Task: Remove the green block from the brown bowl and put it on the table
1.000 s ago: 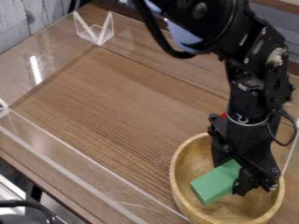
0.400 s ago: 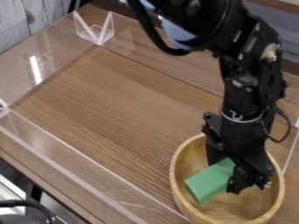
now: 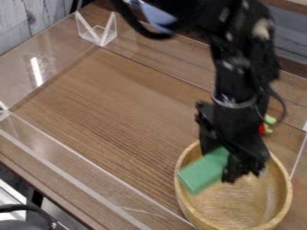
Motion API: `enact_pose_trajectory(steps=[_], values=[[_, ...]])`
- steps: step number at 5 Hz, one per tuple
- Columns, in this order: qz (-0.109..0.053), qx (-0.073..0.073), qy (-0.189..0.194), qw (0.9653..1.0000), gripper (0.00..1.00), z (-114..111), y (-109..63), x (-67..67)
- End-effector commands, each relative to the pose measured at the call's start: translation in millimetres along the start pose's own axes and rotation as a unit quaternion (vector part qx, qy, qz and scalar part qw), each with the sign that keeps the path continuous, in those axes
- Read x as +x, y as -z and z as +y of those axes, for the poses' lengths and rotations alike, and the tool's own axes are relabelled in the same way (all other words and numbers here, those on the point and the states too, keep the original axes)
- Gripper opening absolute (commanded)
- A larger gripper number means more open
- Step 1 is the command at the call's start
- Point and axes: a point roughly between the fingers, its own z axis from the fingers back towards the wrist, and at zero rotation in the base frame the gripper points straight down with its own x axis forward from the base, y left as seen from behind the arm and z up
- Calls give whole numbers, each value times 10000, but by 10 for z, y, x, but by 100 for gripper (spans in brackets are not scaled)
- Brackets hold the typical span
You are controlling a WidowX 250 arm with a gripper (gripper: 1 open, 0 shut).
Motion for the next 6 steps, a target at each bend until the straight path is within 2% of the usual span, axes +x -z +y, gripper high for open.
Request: enact_pose_trajectory(steps=[1,2,3,4,6], values=[[-289,140,-492,9983,0,397,-228,-53],[-314,258,-929,9948,0,831,-299,-214],[-311,348,-1118,9926,0,1187,-295,-417],[-305,407,-1135,9922,0,1504,-235,-602],[-310,180,-862,9956,0,944,-119,-218]])
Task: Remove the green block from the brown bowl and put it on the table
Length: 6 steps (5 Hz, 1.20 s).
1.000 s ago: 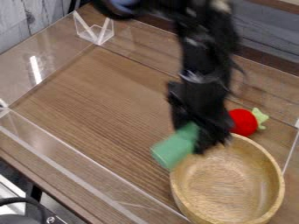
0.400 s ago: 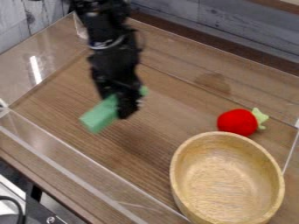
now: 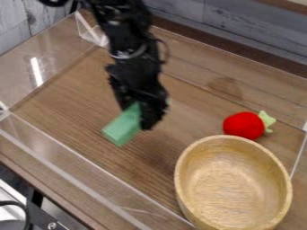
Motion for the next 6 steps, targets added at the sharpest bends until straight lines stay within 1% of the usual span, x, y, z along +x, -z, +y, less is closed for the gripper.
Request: enact_pose_trajectory(steps=[1,2,3,4,6], values=[[-136,108,-13,9998,0,296,3,-26],[-155,167,-60,9997,0,555,62,-142],[-135,190,-1,9997,0,705,102,-264],[-99,161,13,9998,0,660,134,-284],[-98,98,-124,9998,0,594,109,-235]])
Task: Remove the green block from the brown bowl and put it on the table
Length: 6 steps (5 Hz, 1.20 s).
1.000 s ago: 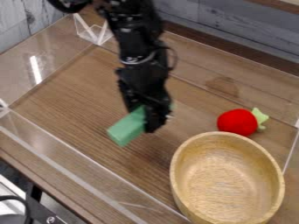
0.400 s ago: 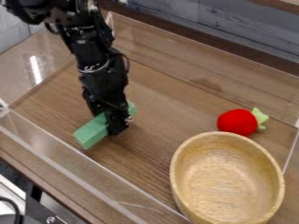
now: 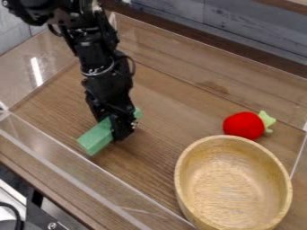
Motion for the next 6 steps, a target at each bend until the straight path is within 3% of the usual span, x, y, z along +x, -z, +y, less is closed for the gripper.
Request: enact_pose_trajectory(steps=[1,3,4,5,6], values=[[-194,74,1,9998,0,-13,-116,104],[-164,18,-110,9998,0,-60,-148,139],[-174,6,-163,9997,100,-74,-207,150],[-257,31,-219,9994,100,-89,-320,170],[-185,51,-184,9996,100,-78,-197,118]])
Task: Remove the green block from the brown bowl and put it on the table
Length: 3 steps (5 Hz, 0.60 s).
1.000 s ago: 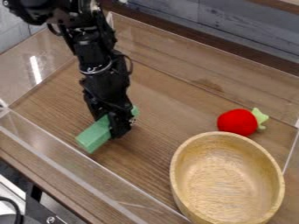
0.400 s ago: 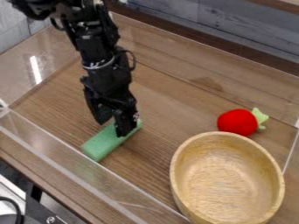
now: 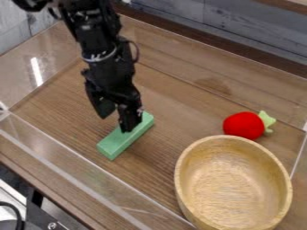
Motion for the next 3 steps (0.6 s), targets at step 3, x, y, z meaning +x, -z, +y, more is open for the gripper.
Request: enact_pose_trajectory(steps=[3], values=[[60,92,-3,9999,100,74,84,-45]])
